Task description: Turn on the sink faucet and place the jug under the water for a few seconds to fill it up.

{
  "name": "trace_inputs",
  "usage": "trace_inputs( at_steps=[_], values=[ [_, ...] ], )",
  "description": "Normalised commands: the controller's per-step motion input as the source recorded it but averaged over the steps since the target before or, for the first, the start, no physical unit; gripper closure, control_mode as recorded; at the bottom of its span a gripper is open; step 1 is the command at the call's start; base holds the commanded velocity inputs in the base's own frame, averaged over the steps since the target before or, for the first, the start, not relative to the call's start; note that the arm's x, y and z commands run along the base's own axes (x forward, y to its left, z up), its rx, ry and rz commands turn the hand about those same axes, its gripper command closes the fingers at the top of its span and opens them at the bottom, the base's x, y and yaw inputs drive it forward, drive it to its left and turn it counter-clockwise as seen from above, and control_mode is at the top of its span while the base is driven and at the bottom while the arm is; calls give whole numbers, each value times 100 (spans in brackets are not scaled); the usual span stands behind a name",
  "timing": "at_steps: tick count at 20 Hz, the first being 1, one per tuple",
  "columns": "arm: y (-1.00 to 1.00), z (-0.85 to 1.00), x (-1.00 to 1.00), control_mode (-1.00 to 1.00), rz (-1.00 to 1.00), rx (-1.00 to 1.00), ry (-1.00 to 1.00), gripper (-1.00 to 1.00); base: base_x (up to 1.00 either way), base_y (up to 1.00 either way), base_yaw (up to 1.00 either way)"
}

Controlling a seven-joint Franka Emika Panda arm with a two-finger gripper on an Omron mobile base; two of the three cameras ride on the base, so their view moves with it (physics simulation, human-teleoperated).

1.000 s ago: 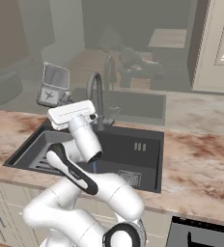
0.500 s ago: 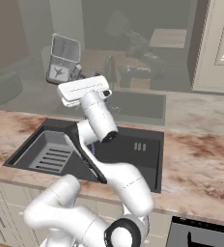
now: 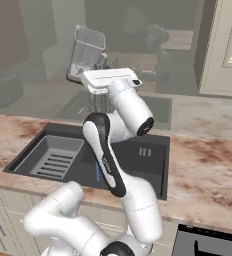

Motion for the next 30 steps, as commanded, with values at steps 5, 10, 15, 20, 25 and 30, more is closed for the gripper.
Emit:
trace_inputs(
  at_steps=[5,10,15,20,25,30],
  values=[
    [-81,-3,-64,-100,-5,-3,30,100,0,0,0],
    [-24,-85,-5,-100,-2,-18,34,100,0,0,0],
    [-5,-100,15,-100,0,-25,18,100,0,0,0],
    [0,-73,36,-100,8,-16,0,100,0,0,0],
    [0,-67,33,-100,6,-14,0,100,0,0,0],
    [0,-40,15,-100,5,-7,0,100,0,0,0]
  ],
)
